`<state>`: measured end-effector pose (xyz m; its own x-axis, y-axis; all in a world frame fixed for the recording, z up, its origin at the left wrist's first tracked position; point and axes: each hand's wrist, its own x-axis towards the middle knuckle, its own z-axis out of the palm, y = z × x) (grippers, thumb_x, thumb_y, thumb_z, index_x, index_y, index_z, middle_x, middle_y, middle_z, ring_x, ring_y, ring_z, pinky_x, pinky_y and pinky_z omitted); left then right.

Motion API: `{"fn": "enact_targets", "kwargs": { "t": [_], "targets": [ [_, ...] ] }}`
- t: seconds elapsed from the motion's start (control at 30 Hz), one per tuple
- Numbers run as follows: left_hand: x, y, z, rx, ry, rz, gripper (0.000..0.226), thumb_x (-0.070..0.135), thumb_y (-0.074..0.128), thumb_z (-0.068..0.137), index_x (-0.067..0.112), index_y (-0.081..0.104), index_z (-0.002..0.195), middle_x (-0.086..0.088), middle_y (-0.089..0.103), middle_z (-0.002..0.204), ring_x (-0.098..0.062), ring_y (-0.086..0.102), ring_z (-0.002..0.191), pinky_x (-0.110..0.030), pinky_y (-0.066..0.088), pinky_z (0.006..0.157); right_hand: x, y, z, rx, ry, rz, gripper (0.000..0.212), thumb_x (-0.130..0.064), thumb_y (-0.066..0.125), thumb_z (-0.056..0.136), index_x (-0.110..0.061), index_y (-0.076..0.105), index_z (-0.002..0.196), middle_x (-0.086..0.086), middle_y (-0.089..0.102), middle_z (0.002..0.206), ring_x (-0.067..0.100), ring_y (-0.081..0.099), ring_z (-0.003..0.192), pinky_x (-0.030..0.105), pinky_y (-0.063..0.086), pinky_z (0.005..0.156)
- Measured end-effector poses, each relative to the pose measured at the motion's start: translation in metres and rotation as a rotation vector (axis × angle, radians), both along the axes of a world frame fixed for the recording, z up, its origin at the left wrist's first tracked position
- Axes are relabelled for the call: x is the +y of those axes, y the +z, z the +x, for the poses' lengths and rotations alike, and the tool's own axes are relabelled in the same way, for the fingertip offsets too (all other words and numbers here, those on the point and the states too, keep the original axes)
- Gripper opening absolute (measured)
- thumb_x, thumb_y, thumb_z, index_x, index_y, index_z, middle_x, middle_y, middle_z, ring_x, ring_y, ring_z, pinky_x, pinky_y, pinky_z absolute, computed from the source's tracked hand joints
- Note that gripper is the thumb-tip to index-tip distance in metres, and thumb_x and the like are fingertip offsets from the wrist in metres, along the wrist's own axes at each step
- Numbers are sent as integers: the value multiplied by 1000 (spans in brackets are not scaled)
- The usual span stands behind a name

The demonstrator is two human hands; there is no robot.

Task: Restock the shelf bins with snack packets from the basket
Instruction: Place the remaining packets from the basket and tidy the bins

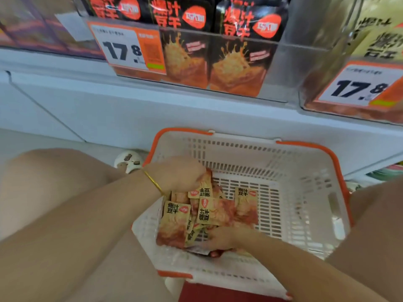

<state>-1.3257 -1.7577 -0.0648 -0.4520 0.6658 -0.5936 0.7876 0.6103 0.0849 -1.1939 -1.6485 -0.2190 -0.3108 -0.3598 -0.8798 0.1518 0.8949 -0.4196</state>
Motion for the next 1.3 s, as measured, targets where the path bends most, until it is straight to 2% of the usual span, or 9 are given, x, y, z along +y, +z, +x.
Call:
{"fn": "enact_targets", "kwargs": {
  "t": [0.07,0.17,0.33,0.57,0.67,0.9,1.03,1.13,1.3],
  "targets": [
    [-1,1,-1,5,6,9,29,24,45,97,12,57,120,-7,59,117,-24,54,107,-33,43,80,-3,-11,4,-10,73,-4,49,-57,41,94,-10,55,94,2,48,77,18,44,65,38,38,68],
    [-2,2,-2,16,19,28,27,24,44,97,12,60,115,-6,61,113,-23,55,103,-33,45,80,-7,-15,5,72,150,2,40,-36,42,99,-6,47,73,3,38,65,18,30,54,35,30,54],
    [-2,3,-1,9,18,50,27,26,45,96,12,62,112,-5,62,111,-23,56,101,-37,49,85,13,2,-13,228,49,62,24,-20,39,99,-5,55,87,8,51,83,19,45,67,30,38,57],
    [4,4,-1,-88,5,-18,34,30,51,95,7,54,119,-5,58,106,-22,54,97,-33,45,81,56,102,-72,362,-209,-116,17,-17,50,92,-8,63,89,-5,44,68,7,38,57,26,33,62],
    [9,13,-3,-134,55,120,21,24,56,91,7,56,104,-8,59,97,-22,52,85,-30,37,69,62,142,-81,367,-366,-241,17,-18,54,93,-23,61,79,-3,55,70,10,51,62,25,42,62],
    [-7,55,-23,-154,259,438,11,14,63,87,4,58,90,-2,56,84,-20,53,80,-27,39,67,87,188,-73,429,-903,-599,21,-5,65,84,-3,63,104,7,71,92,18,68,82,31,58,75],
    [-19,89,-28,-277,406,613,16,5,64,86,-5,60,98,-14,65,96,-26,62,92,-28,49,80,68,227,-82,738,-883,-627,17,4,63,84,-12,59,80,-10,65,64,1,62,59,20,52,52],
    [-27,127,-29,-376,494,919,21,-2,59,88,12,61,105,2,66,99,5,62,85,-9,48,74,49,268,-98,1067,-821,-543,23,-3,68,83,-22,57,79,-8,60,72,-2,56,55,19,49,47],
    [-47,176,-47,-184,580,1223,19,-2,57,89,13,62,101,-1,67,82,-1,59,68,-12,48,62,15,326,-132,1561,-743,-447,14,-19,71,82,-20,58,87,-16,52,71,5,50,59,32,50,65]
  ]
}}
